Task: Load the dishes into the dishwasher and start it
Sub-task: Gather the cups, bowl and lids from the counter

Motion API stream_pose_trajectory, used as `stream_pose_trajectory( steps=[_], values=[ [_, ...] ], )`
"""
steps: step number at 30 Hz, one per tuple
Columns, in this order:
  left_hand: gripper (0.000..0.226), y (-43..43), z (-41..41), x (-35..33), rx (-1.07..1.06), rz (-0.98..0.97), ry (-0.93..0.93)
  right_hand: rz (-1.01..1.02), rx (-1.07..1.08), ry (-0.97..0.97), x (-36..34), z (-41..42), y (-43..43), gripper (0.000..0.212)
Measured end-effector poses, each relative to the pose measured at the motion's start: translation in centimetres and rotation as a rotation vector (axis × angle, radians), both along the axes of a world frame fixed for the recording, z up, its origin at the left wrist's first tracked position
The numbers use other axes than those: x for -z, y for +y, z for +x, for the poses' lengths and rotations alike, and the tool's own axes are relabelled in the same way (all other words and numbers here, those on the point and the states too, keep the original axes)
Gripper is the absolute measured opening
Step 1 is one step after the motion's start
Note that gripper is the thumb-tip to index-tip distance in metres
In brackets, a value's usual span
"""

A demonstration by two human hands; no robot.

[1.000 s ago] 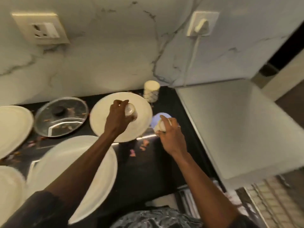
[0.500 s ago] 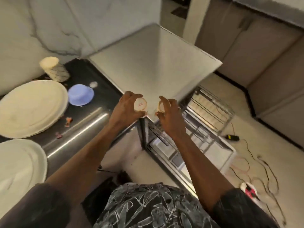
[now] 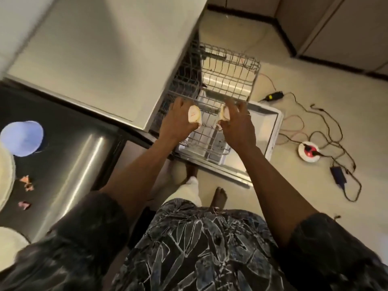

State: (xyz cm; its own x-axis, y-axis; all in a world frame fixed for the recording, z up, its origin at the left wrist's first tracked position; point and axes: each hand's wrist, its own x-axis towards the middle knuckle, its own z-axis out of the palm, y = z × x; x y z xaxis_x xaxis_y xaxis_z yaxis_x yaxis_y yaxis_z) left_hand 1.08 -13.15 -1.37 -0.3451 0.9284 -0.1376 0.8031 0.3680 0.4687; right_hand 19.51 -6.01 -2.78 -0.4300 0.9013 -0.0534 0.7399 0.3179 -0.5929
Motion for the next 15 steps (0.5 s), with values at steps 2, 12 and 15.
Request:
stream_pose_trajectory(
  steps=[2, 12, 15],
  values=[
    [0.064, 1.1, -0.3, 2.0, 0.005, -0.025, -0.004, -0.05, 0.04, -0.008, 1.8, 0.6, 0.4, 0.063],
    [0.066, 7.2, -3.9, 12.1, -0.062, -0.17, -0.125, -0.205, 0.119, -0.062, 10.2, -3.2, 3.1, 0.065],
    [0.065, 8.6, -4.4, 14.8, -0.017, -0.157, -0.063, -0.189, 0.145, -0.092, 11.8, -5.6, 4.4, 0.065]
  ],
)
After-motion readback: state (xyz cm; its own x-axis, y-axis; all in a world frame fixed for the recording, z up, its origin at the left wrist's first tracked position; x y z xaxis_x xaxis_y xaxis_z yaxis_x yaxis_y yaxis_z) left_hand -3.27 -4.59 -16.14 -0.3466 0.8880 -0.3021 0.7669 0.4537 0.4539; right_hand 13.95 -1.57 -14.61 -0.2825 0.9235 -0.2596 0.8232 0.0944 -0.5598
